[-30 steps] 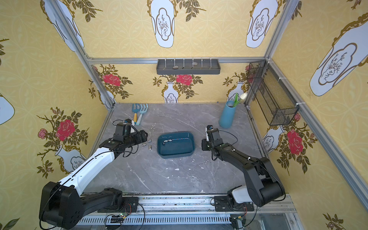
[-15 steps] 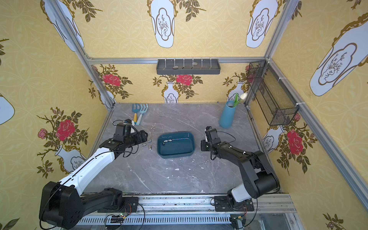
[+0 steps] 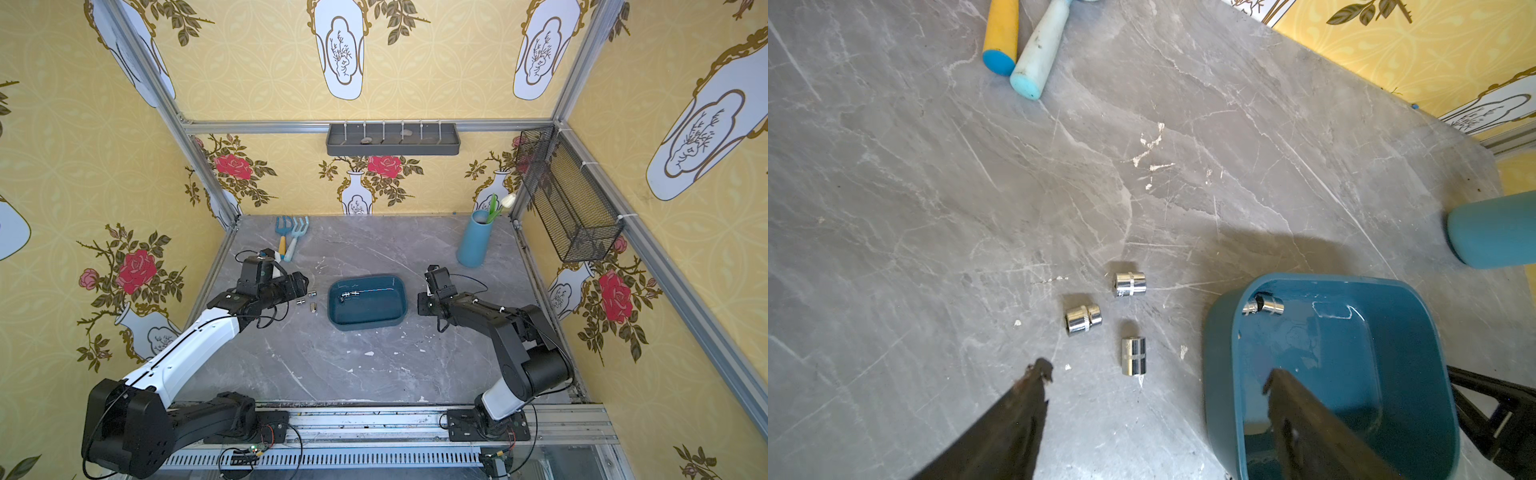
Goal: Take out the socket from the storage box
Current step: Place the socket head at the center of the board.
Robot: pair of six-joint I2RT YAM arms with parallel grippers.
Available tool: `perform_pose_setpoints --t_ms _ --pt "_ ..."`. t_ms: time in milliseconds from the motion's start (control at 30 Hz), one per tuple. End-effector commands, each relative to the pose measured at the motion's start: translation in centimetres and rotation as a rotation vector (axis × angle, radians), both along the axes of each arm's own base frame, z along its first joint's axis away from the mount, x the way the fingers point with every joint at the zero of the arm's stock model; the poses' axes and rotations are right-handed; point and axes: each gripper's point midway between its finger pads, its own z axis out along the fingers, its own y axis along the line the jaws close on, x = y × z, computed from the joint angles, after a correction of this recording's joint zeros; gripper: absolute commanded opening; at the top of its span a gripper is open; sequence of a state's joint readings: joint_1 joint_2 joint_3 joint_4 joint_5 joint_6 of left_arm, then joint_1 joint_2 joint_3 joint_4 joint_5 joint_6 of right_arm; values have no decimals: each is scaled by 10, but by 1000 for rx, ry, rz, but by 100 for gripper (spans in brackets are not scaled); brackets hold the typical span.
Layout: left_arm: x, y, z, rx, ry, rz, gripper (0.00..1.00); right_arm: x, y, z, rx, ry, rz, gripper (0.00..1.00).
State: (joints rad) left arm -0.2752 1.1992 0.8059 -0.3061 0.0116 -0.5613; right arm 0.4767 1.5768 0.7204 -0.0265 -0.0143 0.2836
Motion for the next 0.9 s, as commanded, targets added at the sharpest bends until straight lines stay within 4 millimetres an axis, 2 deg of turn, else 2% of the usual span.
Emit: perform_pose_setpoints --t_ms 0,667,867 --pt "3 -2 3 -12 -15 -5 87 4 0 2 -3 -15 -10 25" --pt "2 -2 3 -13 -16 -7 87 5 -2 -1 -11 -14 -28 41" --pt "1 -2 3 -13 -18 -6 87 6 -2 -1 -12 -14 -29 42"
